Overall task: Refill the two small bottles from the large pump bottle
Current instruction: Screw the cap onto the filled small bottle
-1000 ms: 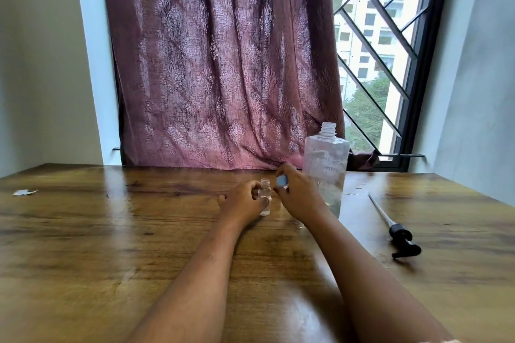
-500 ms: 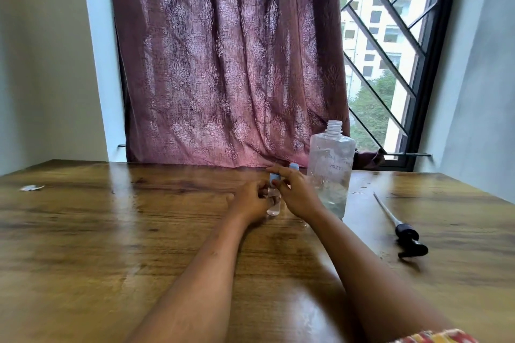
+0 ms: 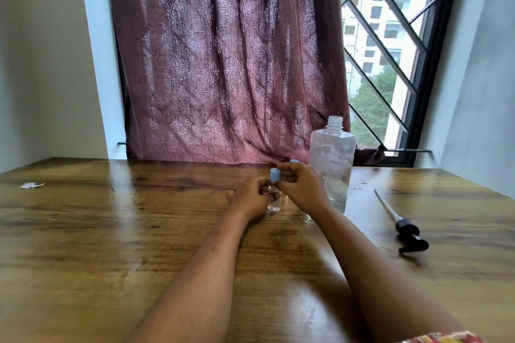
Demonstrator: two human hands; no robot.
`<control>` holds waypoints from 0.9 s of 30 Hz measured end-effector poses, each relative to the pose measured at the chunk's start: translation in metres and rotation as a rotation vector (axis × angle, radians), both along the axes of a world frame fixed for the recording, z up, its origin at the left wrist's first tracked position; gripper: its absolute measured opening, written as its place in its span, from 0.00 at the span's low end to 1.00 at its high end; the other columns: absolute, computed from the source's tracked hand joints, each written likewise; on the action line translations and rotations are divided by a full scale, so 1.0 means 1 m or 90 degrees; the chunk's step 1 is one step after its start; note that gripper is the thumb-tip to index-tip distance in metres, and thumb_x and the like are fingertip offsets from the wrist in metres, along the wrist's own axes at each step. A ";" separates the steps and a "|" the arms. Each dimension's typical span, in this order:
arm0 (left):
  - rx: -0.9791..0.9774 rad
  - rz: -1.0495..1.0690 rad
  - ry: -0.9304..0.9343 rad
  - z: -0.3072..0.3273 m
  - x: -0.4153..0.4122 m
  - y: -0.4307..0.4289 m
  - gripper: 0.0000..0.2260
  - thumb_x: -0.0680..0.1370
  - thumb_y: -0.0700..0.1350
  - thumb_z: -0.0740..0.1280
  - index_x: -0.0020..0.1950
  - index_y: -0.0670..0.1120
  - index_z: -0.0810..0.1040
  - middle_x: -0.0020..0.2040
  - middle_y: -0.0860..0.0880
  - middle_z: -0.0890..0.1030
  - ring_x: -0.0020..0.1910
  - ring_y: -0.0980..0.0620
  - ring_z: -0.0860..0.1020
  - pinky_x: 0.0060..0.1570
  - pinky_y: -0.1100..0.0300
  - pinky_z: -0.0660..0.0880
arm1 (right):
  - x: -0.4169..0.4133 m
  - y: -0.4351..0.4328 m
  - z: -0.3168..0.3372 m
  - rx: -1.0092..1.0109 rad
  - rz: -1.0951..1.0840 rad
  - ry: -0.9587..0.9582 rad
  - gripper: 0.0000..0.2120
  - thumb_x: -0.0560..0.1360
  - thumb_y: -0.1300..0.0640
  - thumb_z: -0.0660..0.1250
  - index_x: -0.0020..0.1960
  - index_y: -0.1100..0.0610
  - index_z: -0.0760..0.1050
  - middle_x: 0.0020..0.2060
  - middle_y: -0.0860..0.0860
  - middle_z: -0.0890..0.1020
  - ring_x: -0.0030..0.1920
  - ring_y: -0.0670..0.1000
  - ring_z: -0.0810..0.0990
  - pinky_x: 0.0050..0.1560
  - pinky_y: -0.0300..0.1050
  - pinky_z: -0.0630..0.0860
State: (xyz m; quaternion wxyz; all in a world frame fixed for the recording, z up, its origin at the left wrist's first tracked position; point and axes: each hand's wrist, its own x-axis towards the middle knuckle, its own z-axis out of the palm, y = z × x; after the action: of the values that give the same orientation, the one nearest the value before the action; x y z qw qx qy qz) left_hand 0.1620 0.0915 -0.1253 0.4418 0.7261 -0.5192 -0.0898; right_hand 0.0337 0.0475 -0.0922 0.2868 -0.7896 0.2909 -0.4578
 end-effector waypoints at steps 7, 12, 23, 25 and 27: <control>-0.014 0.012 0.000 -0.001 -0.003 0.001 0.09 0.70 0.54 0.69 0.49 0.61 0.79 0.48 0.60 0.83 0.52 0.58 0.76 0.54 0.53 0.60 | 0.004 0.003 0.004 0.015 -0.038 -0.094 0.07 0.74 0.61 0.67 0.51 0.58 0.78 0.42 0.49 0.80 0.41 0.44 0.77 0.37 0.25 0.70; 0.000 -0.032 0.041 -0.005 0.002 -0.002 0.14 0.62 0.58 0.68 0.46 0.63 0.79 0.44 0.61 0.84 0.51 0.57 0.80 0.61 0.46 0.68 | 0.014 0.003 -0.003 0.122 0.084 -0.062 0.10 0.79 0.54 0.59 0.49 0.56 0.77 0.37 0.51 0.77 0.42 0.51 0.76 0.50 0.57 0.77; -0.020 -0.061 0.085 -0.002 0.002 -0.002 0.10 0.65 0.52 0.74 0.44 0.58 0.81 0.45 0.56 0.85 0.51 0.55 0.81 0.63 0.45 0.71 | 0.008 0.001 0.004 0.071 0.039 -0.109 0.10 0.74 0.67 0.63 0.52 0.57 0.77 0.43 0.51 0.79 0.41 0.47 0.77 0.39 0.31 0.73; -0.029 -0.084 0.080 -0.003 0.005 -0.003 0.12 0.61 0.57 0.73 0.44 0.62 0.81 0.45 0.56 0.85 0.50 0.54 0.82 0.62 0.43 0.72 | 0.013 -0.004 -0.004 0.062 0.060 -0.009 0.18 0.72 0.70 0.63 0.57 0.55 0.78 0.47 0.52 0.81 0.46 0.48 0.79 0.45 0.36 0.77; -0.024 -0.088 0.062 -0.002 0.006 -0.003 0.16 0.60 0.57 0.72 0.47 0.61 0.81 0.46 0.54 0.85 0.50 0.53 0.82 0.60 0.45 0.74 | 0.014 -0.007 -0.008 0.041 0.059 0.023 0.19 0.70 0.70 0.64 0.56 0.53 0.79 0.48 0.55 0.83 0.48 0.54 0.81 0.50 0.48 0.80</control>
State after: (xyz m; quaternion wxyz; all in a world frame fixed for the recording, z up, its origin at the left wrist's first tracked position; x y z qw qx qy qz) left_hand 0.1676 0.0884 -0.1273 0.4728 0.6748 -0.5475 -0.1460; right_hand 0.0474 0.0409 -0.1003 0.3280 -0.8007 0.2735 -0.4202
